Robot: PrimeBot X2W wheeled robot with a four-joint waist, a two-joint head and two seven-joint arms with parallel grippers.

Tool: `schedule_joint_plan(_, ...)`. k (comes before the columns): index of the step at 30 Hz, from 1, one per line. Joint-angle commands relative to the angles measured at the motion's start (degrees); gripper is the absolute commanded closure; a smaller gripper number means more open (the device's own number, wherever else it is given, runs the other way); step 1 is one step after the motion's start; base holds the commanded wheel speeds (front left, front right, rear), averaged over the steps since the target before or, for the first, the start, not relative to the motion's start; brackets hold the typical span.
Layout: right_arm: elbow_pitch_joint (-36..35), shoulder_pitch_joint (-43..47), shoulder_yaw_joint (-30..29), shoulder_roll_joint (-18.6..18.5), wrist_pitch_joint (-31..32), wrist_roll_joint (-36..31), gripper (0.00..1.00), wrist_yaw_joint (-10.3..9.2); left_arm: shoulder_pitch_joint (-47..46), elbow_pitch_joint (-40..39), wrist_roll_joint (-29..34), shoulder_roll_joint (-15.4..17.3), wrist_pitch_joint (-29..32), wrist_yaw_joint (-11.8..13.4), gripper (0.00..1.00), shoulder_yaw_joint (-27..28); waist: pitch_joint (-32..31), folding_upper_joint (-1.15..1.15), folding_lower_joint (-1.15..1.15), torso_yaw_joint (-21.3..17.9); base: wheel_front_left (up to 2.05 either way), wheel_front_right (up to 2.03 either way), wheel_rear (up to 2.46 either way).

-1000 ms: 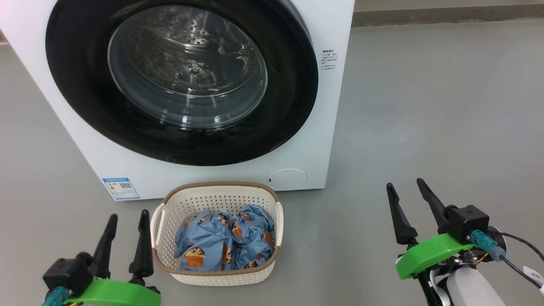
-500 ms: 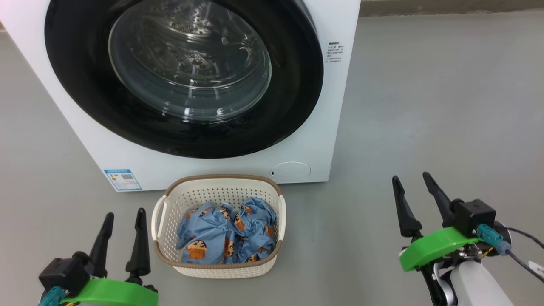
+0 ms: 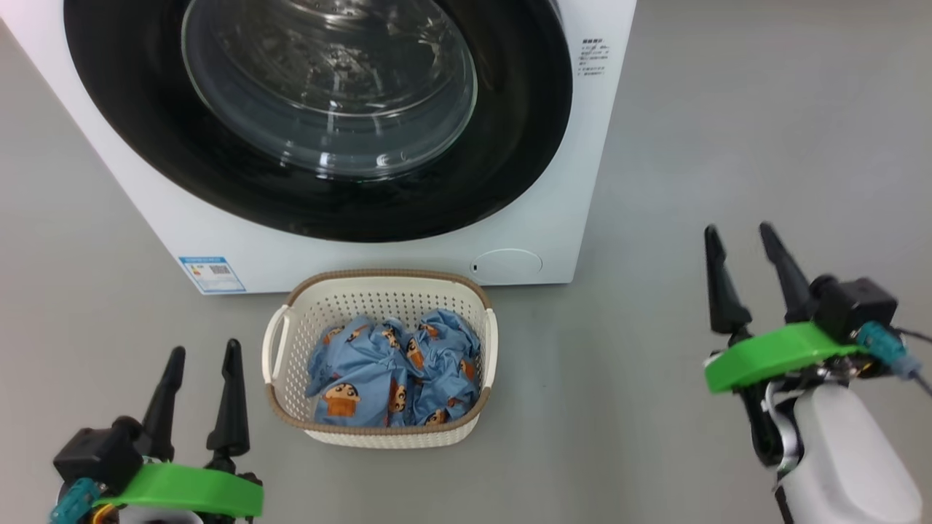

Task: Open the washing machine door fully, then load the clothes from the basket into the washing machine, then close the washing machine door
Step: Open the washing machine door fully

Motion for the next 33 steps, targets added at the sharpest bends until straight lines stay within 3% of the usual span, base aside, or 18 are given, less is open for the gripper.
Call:
schedule_joint_plan(1, -1.3, -3.6, 0.4, -0.3, -0.7, 1.2, 0.0, 0.26, -2.8, -2.0, 0.0, 2.0, -0.4, 0.0, 0.0, 2.1, 1.5, 0.0, 0.0, 0.6, 0.0, 0.0, 0.0)
schedule_joint_plan(2, -1.1, -4.4, 0.0, -0.3, -0.7, 1.5, 0.12, 0.26, -3.0, -2.2, 0.0, 2.1, -0.4, 0.0, 0.0, 2.1, 2.0, 0.0, 0.0, 0.8, 0.0, 0.0, 0.0)
schedule_joint_plan(4, -0.5, -6.1, -0.7, -0.3, -0.7, 1.8, 0.56, 0.26, -3.4, -2.5, -0.1, 2.3, -0.4, -0.1, 0.0, 2.0, 3.0, 0.0, 0.0, 1.2, 0.0, 0.0, 0.0)
schedule_joint_plan(5, -0.2, -7.0, -1.0, -0.3, -0.7, 2.1, 0.64, 0.26, -3.6, -2.7, -0.2, 2.3, -0.4, -0.1, 0.0, 2.0, 3.5, 0.0, 0.0, 1.5, 0.0, 0.0, 0.0)
schedule_joint_plan(6, 0.0, -7.9, -1.3, -0.3, -0.7, 2.3, 0.8, 0.26, -3.8, -2.9, -0.3, 2.4, -0.4, -0.2, 0.0, 1.9, 4.0, 0.0, 0.0, 1.8, 0.0, 0.0, 0.0)
schedule_joint_plan(7, 0.0, -7.9, -1.3, -0.3, -0.7, 2.3, 0.8, 0.26, -3.8, -2.9, -0.3, 2.4, -0.4, -0.2, 0.0, 1.9, 4.0, 0.0, 0.0, 1.8, 0.0, 0.0, 0.0)
schedule_joint_plan(8, 0.4, -9.7, -1.8, -0.4, -0.6, 2.7, 1.0, 0.26, -4.2, -3.2, -0.5, 2.5, -0.4, -0.3, 0.0, 1.8, 5.0, 0.0, 0.0, 2.3, 0.0, 0.0, 0.0)
schedule_joint_plan(13, 0.9, -13.6, -3.1, -0.7, -0.3, 7.2, 1.0, 0.26, -5.0, -4.0, -1.0, 2.9, -0.4, -0.4, 0.0, 1.7, 7.3, 0.0, 0.0, 3.4, 0.0, 0.0, 0.0)
schedule_joint_plan(18, 1.5, -19.1, -4.2, -2.1, 2.3, 17.6, 1.0, 0.26, -6.2, -4.8, -1.2, 3.4, -0.4, -0.5, 0.0, 1.4, 10.1, 0.0, 0.0, 4.7, 0.0, 0.0, 0.0)
schedule_joint_plan(27, 5.6, -29.2, -4.3, -6.9, 11.0, 32.0, 1.0, 0.26, -8.2, -5.8, -1.9, 3.9, -0.4, -0.7, 0.0, 0.9, 13.8, 0.0, 0.0, 6.2, 0.0, 0.0, 0.0)
schedule_joint_plan(33, 9.1, -35.3, -5.9, -7.9, 19.0, 43.4, 1.0, 0.26, -9.4, -6.0, -2.7, 4.1, -0.4, -0.7, 0.0, 0.2, 15.8, 0.0, 0.0, 7.3, 0.0, 0.0, 0.0)
